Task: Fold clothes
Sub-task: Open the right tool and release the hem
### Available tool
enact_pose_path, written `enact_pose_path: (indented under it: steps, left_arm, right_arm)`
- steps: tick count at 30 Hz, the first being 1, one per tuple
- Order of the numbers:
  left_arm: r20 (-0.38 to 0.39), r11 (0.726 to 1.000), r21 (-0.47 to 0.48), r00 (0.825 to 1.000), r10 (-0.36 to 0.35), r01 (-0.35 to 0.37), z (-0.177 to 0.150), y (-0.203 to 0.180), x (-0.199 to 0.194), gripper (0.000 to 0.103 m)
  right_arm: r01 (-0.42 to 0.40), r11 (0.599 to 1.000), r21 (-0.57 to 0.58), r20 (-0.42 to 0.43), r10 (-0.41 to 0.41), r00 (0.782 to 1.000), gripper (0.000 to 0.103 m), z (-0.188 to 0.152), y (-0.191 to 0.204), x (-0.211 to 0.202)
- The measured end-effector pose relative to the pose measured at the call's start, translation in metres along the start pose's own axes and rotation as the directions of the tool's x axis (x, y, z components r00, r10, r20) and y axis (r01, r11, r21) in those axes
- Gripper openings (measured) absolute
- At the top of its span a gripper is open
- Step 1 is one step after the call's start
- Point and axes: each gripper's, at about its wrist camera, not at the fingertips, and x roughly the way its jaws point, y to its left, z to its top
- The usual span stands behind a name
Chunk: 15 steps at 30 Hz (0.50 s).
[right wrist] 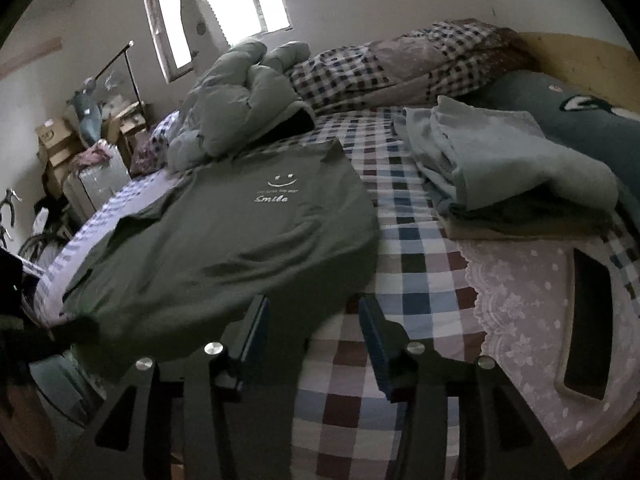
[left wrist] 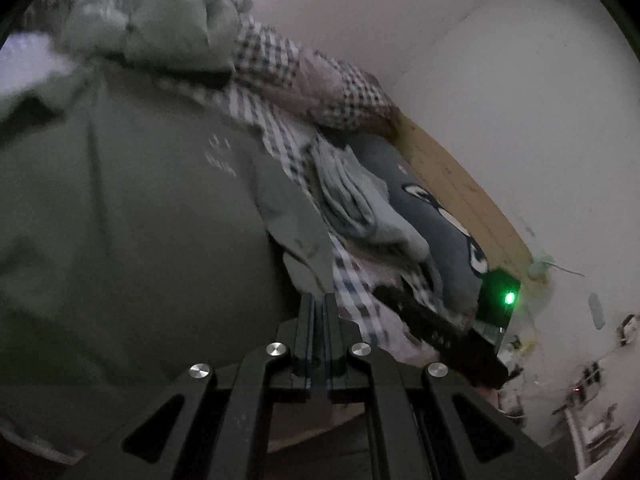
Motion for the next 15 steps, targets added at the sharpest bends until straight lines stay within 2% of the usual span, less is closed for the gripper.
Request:
enact_pose_path:
  steps: [5, 10, 13, 15]
  left_arm:
    - [0.042, 0.999, -0.008, 0.998, 0.054, -0.054, 0.044, 0.015, -0.033, 0.002]
    - [0.152, 0.994, 0.006, 0.982, 0.109, -0.111, 0.091, 0.028, -0.071, 0.002]
    - [0.136, 0.991, 0.014, 0.982, 0.129, -0.132, 0.102, 0.038, -0.07, 0.002]
    - [0.09, 0.993, 0.013, 0.989, 0.114, -0.115, 0.093, 0.046, -0.056, 0.005]
  right_arm:
    - [0.003, 1.0, -0.013, -0.011, -0.003, 1.0, 0.05, 0.0, 0.003, 0.005]
    - [0.064, 0.993, -0.096, -0.029, -0.067, 0.997, 0.051, -0.001, 0.015, 0.019]
    - [0.111, 0.979, -0.169, -0.042, -0.119, 0.992, 0.052, -0.001, 0.022, 0.03]
    - [0.106, 0.981, -0.163, -0.05, -0.116, 0.992, 0.052, 0.001, 0.021, 0.035]
